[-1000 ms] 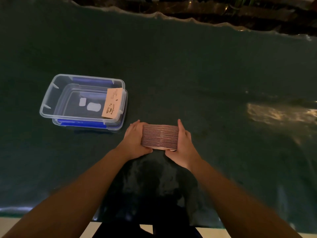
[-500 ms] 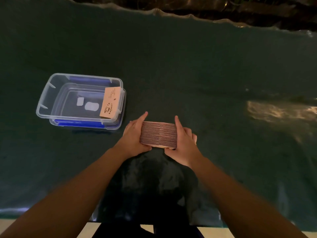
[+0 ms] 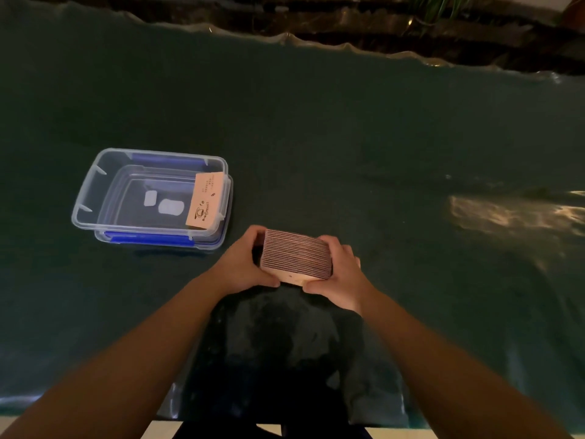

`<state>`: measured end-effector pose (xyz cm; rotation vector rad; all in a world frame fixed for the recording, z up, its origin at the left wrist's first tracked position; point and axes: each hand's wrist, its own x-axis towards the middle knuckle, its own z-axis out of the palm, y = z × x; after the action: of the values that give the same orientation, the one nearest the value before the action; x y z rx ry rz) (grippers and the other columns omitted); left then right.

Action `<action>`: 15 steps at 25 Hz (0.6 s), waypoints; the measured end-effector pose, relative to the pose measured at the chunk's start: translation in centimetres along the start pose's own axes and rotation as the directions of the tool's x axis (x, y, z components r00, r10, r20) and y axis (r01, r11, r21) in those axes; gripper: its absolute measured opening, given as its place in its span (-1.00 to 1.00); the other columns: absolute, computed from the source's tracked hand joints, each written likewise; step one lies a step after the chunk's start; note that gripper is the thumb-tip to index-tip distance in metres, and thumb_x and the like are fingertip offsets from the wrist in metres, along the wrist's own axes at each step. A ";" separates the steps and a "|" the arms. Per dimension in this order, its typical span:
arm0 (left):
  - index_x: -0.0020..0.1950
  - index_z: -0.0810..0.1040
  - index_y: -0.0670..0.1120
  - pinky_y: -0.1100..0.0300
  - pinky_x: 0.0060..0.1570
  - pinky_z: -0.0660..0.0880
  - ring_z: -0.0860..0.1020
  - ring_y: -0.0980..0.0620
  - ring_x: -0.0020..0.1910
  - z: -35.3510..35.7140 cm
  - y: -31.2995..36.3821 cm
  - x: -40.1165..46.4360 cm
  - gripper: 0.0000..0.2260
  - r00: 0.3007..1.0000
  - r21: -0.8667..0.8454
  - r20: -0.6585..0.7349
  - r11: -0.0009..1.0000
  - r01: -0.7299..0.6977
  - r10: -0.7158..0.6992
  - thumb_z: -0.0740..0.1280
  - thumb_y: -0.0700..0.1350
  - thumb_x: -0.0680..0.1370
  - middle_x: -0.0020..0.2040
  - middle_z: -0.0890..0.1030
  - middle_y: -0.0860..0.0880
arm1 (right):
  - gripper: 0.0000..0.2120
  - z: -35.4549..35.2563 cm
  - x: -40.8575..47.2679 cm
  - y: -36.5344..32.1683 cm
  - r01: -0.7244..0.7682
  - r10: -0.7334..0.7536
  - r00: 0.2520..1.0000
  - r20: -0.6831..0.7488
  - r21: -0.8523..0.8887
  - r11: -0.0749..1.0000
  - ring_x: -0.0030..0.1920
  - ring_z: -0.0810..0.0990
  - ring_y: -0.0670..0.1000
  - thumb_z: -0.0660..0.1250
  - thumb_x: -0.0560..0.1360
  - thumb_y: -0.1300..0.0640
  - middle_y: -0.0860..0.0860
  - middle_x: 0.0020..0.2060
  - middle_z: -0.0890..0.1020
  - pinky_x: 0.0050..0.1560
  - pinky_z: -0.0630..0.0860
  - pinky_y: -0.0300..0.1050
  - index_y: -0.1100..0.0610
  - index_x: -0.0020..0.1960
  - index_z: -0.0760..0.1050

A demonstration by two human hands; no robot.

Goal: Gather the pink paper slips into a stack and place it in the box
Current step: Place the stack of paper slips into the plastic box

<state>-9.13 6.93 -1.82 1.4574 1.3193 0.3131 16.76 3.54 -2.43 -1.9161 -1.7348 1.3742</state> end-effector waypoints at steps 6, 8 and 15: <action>0.40 0.46 0.04 -0.07 0.21 0.64 0.63 -0.03 0.29 -2.6 3.3 -2.4 -0.15 0.995 -0.623 0.065 0.776 0.096 -0.070 0.71 -0.15 0.17 0.28 0.64 -0.05 | -0.16 0.8 -1.3 -4.0 -0.112 0.010 0.988 0.153 0.674 0.730 0.20 0.71 0.00 0.69 0.11 0.12 -0.05 0.15 0.73 0.03 0.66 -0.11 -0.01 0.32 0.43; 0.45 0.43 -0.05 -0.08 0.20 0.64 0.61 -0.12 0.32 -2.9 4.4 -3.0 -0.19 0.996 -0.749 0.046 0.657 0.084 -0.075 0.67 -0.19 0.25 0.31 0.63 -0.16 | -0.16 1.7 -1.6 -6.5 -0.152 0.046 0.985 0.163 0.727 0.669 0.22 0.70 0.03 0.67 0.11 0.07 -0.08 0.15 0.75 0.08 0.62 -0.05 -0.01 0.34 0.45; 0.43 0.46 -0.03 -0.24 0.36 0.50 0.60 -0.15 0.33 -7.0 5.0 -4.8 -0.28 0.982 -0.731 -0.165 0.679 -0.063 -0.087 0.59 -0.08 0.30 0.32 0.64 -0.11 | -0.30 3.3 -1.0 -15.9 -0.185 0.048 0.979 0.200 0.756 0.628 0.25 0.67 0.10 0.60 0.33 0.07 0.04 0.25 0.71 0.14 0.56 0.05 0.08 0.42 0.44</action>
<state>-13.51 7.69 7.00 0.7286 1.1380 0.8869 3.89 5.82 7.21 -1.4358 -0.7891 1.9412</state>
